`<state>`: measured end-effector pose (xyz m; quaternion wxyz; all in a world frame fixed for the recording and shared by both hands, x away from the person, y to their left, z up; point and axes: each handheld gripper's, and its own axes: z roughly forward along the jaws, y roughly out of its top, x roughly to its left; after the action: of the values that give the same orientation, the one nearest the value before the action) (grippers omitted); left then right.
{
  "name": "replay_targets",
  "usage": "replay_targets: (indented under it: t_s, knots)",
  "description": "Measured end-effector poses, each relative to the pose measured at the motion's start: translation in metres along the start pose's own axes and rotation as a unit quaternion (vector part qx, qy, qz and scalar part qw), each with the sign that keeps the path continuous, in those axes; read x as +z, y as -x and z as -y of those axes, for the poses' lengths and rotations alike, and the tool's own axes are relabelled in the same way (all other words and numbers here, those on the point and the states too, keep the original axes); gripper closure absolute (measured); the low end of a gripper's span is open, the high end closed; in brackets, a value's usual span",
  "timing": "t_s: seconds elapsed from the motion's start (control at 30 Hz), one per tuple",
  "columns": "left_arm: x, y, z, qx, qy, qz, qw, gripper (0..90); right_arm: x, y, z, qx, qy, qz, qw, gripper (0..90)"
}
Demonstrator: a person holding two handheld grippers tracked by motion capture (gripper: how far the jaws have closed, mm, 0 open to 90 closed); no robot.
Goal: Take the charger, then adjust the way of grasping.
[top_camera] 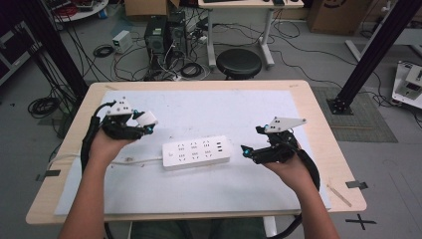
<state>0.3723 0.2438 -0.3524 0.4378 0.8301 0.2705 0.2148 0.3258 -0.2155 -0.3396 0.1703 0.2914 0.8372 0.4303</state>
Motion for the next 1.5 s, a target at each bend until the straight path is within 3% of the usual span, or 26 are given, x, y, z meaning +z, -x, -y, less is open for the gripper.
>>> replay_targets:
  t_s: [0.17, 0.4, 0.57, 0.63, 0.77, 0.83, 1.0, 1.3, 1.33, 1.5]
  knots:
    - [-0.007, 0.030, 0.013, 0.015, 0.010, 0.021, 0.9996, 42.5, 0.004, -0.005, -0.002, -0.011, 0.000, -0.011, 0.9999, 17.4]
    - [-0.010, 0.056, 0.004, 0.053, 0.027, 0.044, 0.9972, 42.4, 0.011, -0.013, -0.007, -0.010, -0.002, -0.028, 0.9996, 17.4]
    - [-0.005, 0.077, -0.003, 0.102, 0.039, 0.063, 0.9920, 42.5, 0.017, -0.023, -0.005, 0.006, 0.008, -0.055, 0.9984, 17.4]
    - [0.001, 0.084, -0.003, 0.104, 0.043, 0.076, 0.9908, 42.4, 0.022, -0.026, -0.005, 0.010, 0.003, -0.068, 0.9977, 17.4]
    - [0.012, 0.102, -0.002, 0.137, 0.047, 0.080, 0.9863, 42.5, 0.034, -0.032, -0.005, 0.025, -0.002, -0.095, 0.9952, 17.4]
    - [0.017, 0.110, -0.001, 0.156, 0.049, 0.079, 0.9833, 42.5, 0.039, -0.035, -0.005, 0.039, 0.005, -0.111, 0.9930, 17.4]
    - [0.026, 0.127, 0.001, 0.176, 0.055, 0.075, 0.9800, 42.5, 0.052, -0.037, -0.002, 0.084, 0.009, -0.155, 0.9843, 17.4]
    - [0.037, 0.149, 0.007, 0.215, 0.073, 0.046, 0.9729, 42.5, 0.076, -0.040, 0.002, 0.135, -0.011, -0.207, 0.9689, 17.5]
    - [0.038, 0.151, 0.008, 0.218, 0.076, 0.043, 0.9720, 42.5, 0.079, -0.040, 0.003, 0.146, -0.013, -0.219, 0.9647, 17.4]
    - [0.043, 0.158, 0.011, 0.233, 0.088, 0.031, 0.9679, 42.5, 0.090, -0.042, 0.006, 0.171, -0.025, -0.251, 0.9525, 17.4]
